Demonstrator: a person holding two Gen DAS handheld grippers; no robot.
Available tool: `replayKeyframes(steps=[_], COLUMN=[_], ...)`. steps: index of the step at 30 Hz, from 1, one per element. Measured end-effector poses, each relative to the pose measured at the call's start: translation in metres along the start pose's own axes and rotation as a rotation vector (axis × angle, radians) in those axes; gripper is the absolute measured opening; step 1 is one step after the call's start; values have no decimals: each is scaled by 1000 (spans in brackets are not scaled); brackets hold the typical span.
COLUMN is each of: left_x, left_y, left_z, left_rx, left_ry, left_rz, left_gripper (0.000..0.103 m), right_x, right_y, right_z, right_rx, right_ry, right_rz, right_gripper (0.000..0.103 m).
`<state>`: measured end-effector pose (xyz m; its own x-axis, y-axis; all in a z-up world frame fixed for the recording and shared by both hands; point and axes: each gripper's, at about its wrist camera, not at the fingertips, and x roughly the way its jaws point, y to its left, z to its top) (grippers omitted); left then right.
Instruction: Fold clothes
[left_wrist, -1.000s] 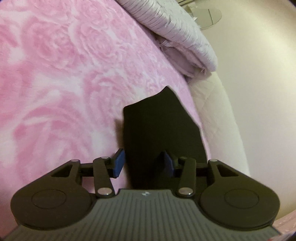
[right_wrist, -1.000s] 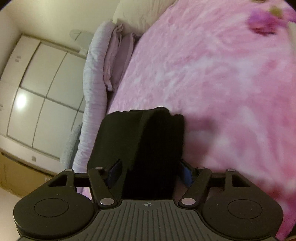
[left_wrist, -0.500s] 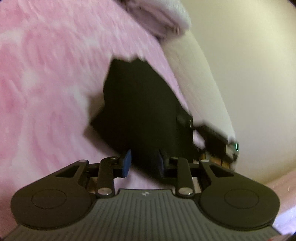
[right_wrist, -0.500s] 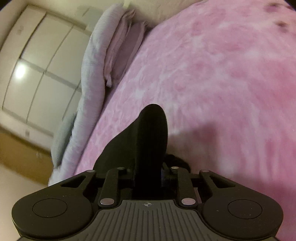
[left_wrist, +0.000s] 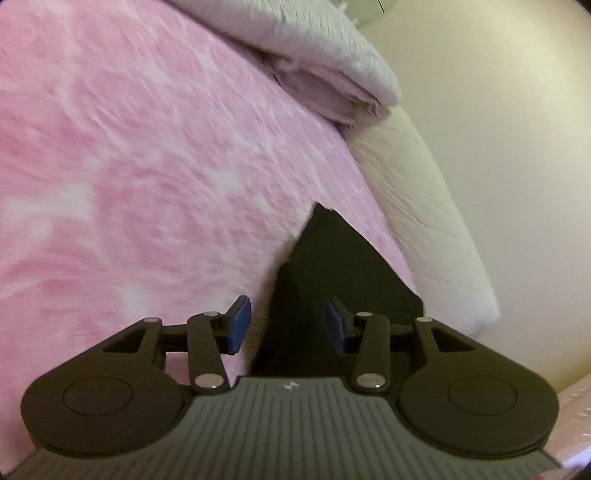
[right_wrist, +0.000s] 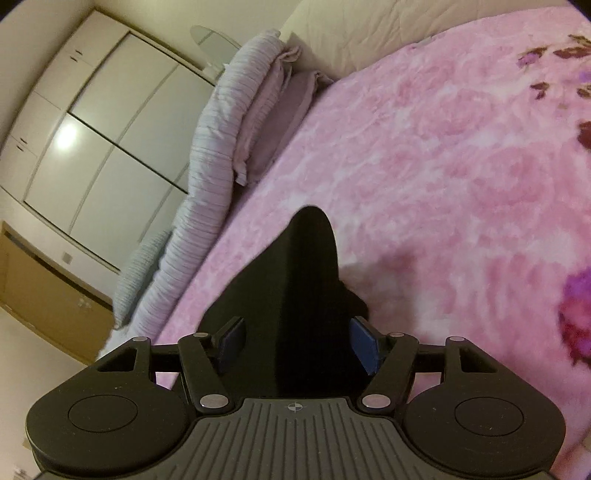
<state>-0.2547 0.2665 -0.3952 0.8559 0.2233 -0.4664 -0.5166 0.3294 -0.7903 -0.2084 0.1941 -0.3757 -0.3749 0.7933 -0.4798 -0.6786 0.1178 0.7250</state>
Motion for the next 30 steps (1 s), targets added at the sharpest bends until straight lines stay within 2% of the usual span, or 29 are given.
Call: replayKeyframes(steps=[1,2,3,6,7,8,9,10,12,15,17,19,20,22,23,24,27,28,30], left_x=[7,11,16,29,29,26,26,28,43,85,117,136,141,146,146,146,137,137,147], left_y=[-3,-7,-11,-23,-27,-31,-34,-37,-44,-50,-49,-43,-39,-35,-36,-38,-48,-50,-55], left_z=[3,5,8,17,23,32,42,52,67,82,88,88,86,83,82,82,80,79,70], left_rx=[33,86,138,295,329,339,325,302,264,240,208,169,149,121,122,122,204,230,324], left_ry=[7,13,18,34,24,5,-8,-19,3,99,154,187,195,193,174,155,65,47,53], left_rz=[13,38,63,137,146,138,122,102,57,31,66,55,33,-21,-58,-95,-155,-139,-33], left_gripper=[25,21,22,23,24,30,37,40,44,46,46,46,45,35,19,10,6,6,7], right_x=[1,6,9,7,3,-2,-6,-9,-9,4,15,25,31,37,38,39,42,44,61], right_y=[1,-1,-3,-13,-12,-11,-8,-5,-2,1,1,1,0,1,3,7,16,17,8], right_z=[-2,-5,-8,-7,-5,-2,3,8,20,34,39,41,41,42,42,44,50,52,50], right_rx=[-9,-22,-28,17,13,6,-14,-33,-37,-11,1,2,-1,-35,-62,-87,-169,-193,-192], right_ry=[5,21,36,39,33,25,2,-20,-54,-64,-53,-35,-26,-29,-39,-48,-86,-93,-48], right_rz=[-24,-63,-98,-93,-86,-82,-91,-97,-69,-54,-57,-66,-74,-92,-99,-99,-99,-104,-147], right_gripper=[44,32,32,34,37,43,46,49,49,49,50,49,49,47,19,16,14,14,14])
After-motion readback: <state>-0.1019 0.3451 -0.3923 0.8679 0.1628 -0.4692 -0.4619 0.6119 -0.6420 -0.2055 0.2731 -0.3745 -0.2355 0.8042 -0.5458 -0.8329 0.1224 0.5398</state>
